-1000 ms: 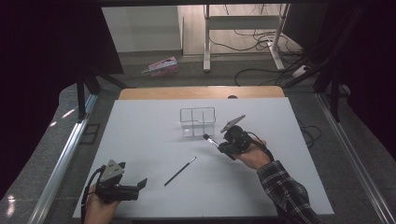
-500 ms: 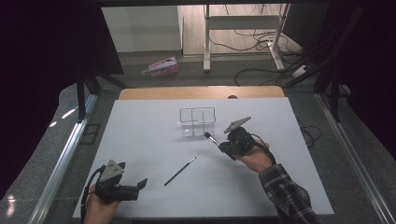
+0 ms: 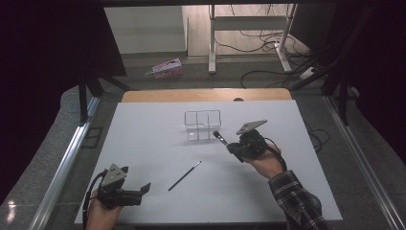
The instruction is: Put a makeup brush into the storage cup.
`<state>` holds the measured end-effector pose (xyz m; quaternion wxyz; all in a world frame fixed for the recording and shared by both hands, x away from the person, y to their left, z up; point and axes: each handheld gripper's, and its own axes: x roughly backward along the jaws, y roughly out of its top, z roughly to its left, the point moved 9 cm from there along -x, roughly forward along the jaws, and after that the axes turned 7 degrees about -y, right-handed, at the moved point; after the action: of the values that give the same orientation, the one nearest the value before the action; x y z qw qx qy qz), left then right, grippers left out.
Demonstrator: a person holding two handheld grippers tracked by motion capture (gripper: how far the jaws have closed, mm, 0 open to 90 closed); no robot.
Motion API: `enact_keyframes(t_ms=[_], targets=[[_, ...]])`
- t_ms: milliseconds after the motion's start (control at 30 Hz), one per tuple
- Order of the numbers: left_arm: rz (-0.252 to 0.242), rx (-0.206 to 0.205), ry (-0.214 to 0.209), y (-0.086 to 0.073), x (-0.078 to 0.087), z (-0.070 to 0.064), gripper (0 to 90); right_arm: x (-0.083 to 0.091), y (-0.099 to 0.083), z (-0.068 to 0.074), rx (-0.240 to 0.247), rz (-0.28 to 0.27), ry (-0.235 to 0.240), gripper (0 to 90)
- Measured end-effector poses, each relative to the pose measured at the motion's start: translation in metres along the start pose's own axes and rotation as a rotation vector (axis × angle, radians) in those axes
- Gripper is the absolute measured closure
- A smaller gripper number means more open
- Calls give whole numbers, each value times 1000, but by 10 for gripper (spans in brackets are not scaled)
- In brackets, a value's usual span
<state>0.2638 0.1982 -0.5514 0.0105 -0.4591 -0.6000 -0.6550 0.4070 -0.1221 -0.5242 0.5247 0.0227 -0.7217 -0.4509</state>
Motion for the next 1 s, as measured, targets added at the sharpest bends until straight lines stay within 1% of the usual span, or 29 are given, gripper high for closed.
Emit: enact_keyframes(t_ms=[67, 167, 200, 433, 467, 500, 533, 567, 600, 667, 733, 767, 800, 833, 867, 1000], targets=[[0, 1, 0, 0, 0, 0, 11, 1, 0, 0, -2, -3, -2, 786], [0, 1, -2, 0, 0, 0, 11, 4, 3, -2, -11, -26, -9, 787], [0, 1, -1, 0, 0, 0, 10, 6, 5, -3, -14, -42, -15, 787], [-1, 1, -1, 0, 0, 0, 10, 11, 10, -6, -24, -80, -33, 787], [-2, 2, -1, 0, 0, 0, 10, 13, 12, -7, -28, -98, -41, 786], [-2, 2, -1, 0, 0, 0, 10, 13, 12, -7, -28, -98, -41, 786], [-3, 1, 0, 0, 0, 0, 11, 15, 14, -8, -36, -116, -43, 787], [-3, 1, 0, 0, 0, 0, 10, 15, 14, -8, -36, -116, -43, 787], [-3, 1, 1, 0, 0, 0, 10, 18, 16, -9, -44, -133, -47, 786], [-3, 0, 1, 0, 0, 0, 10, 19, 17, -9, -45, -138, -49, 786], [-4, -1, 2, 0, 0, 0, 10, 22, 20, -10, -51, -163, -55, 786], [-4, -1, 2, 0, 0, 0, 10, 22, 20, -10, -51, -163, -55, 786], [-3, -2, 3, 0, 0, 0, 10, 24, 22, -11, -61, -179, -56, 786], [-3, -2, 3, 0, 0, 0, 10, 24, 22, -11, -61, -179, -56, 786], [-3, -2, 2, 0, 0, 0, 10, 26, 23, -12, -62, -196, -61, 786], [-4, -2, 3, 0, 0, 0, 10, 30, 27, -13, -78, -223, -67, 786]])
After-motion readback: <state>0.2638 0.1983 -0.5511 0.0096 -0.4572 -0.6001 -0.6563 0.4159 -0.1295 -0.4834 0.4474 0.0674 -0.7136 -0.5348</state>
